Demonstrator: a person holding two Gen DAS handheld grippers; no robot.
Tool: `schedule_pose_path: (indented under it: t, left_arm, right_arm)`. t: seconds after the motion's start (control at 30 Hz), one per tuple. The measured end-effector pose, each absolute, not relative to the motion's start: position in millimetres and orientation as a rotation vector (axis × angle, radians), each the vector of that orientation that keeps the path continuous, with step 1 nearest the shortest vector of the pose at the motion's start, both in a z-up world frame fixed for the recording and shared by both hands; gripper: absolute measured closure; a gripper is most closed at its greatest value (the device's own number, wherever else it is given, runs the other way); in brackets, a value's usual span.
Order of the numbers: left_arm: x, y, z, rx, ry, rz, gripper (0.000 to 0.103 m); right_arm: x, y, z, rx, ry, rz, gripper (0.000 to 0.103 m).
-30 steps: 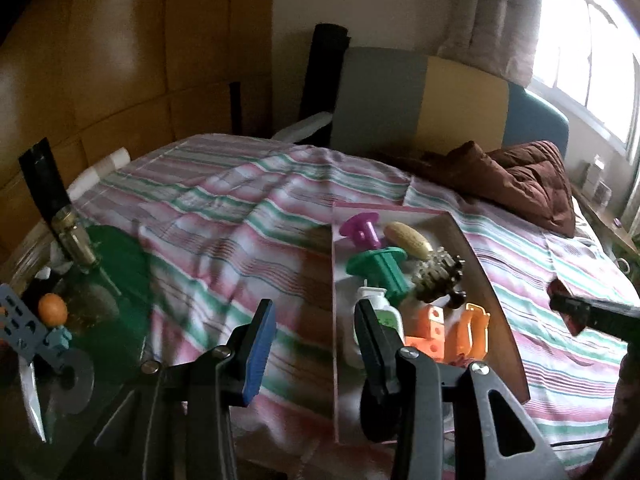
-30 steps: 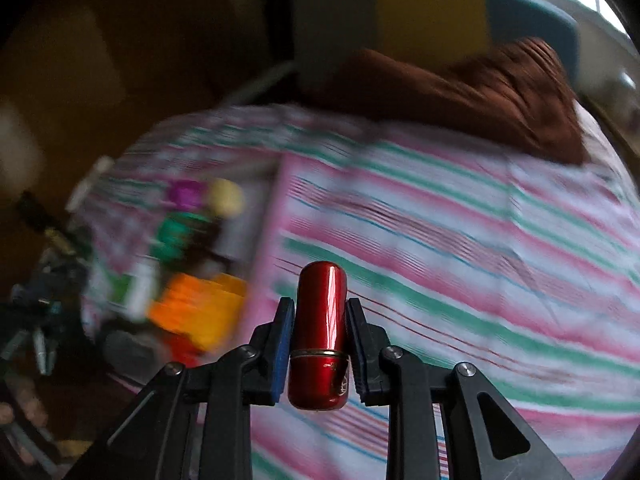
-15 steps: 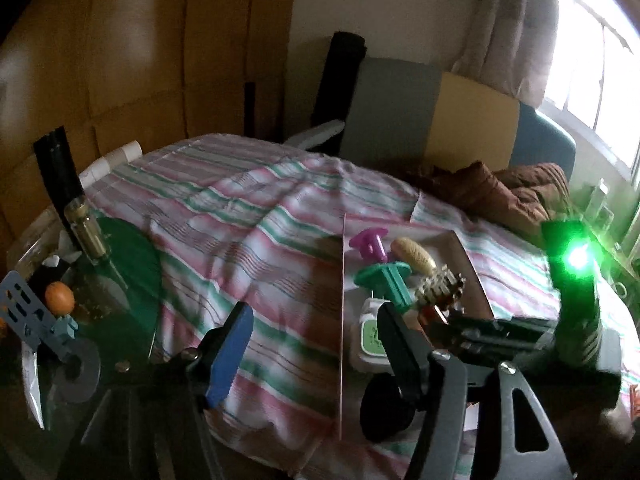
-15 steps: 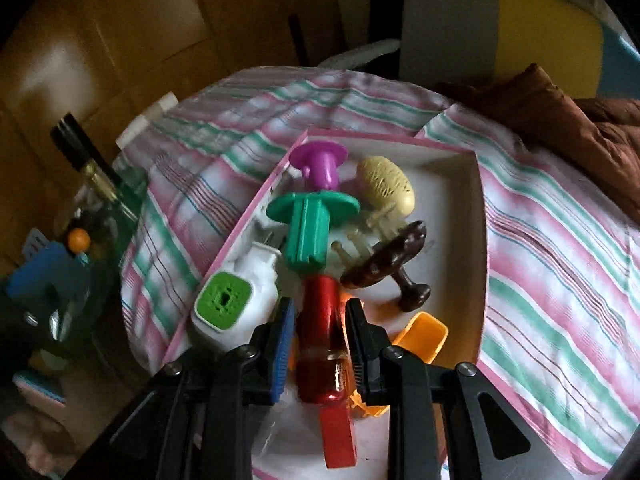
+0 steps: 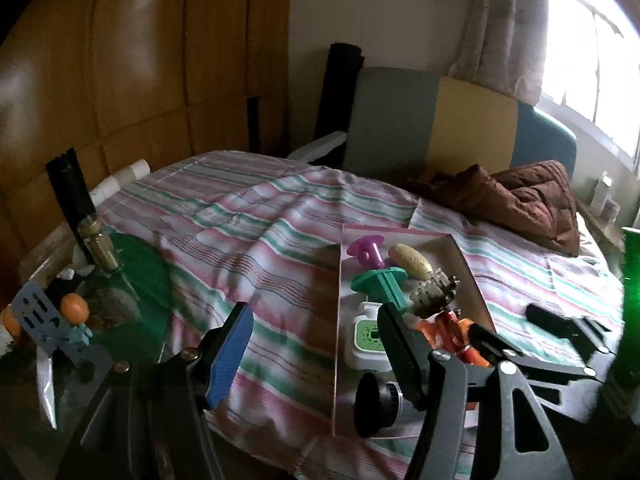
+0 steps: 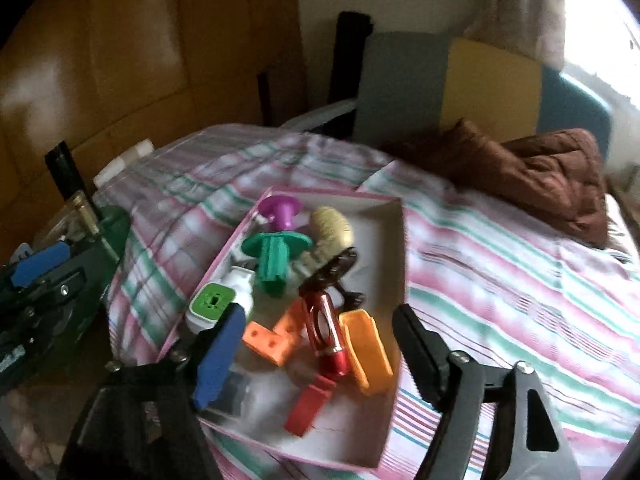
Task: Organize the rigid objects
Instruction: 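Carry the red lipstick into the tray and open the right gripper, then withdraw both grippers from the tray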
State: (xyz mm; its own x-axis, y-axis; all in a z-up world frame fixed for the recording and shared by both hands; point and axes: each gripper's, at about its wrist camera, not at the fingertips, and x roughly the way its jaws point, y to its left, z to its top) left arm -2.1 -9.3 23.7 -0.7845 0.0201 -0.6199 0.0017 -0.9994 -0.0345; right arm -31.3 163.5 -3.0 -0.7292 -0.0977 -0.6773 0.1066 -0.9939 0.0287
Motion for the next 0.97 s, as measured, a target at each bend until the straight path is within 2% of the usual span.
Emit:
schedule_pose_path:
  t: [0.27, 0.5, 0.63, 0.73, 0.97]
  left_arm:
    - [3, 0, 12, -1.063, 0.003, 2.957, 0.038]
    - [7, 7, 6, -1.075, 0.015, 2.918, 0.049]
    - [6, 9, 4, -1.083, 0.026, 2.902, 0.049]
    - [8, 8, 6, -1.045, 0.036, 2.930, 0.061]
    - [8, 4, 9, -1.014, 0.025, 2.948, 0.062]
  right_arm:
    - [-2, 170, -4, 1.084, 0.023, -2.930, 0.023]
    - [8, 170, -6, 1.068, 0.012, -2.958, 0.023]
    - [10, 167, -5, 1.060, 0.019, -2.967, 0.021]
    - [9, 166, -6, 1.061, 0.017, -2.967, 0.020]
    - [10, 163, -4, 1.048, 0.027, -2.979, 0.020]
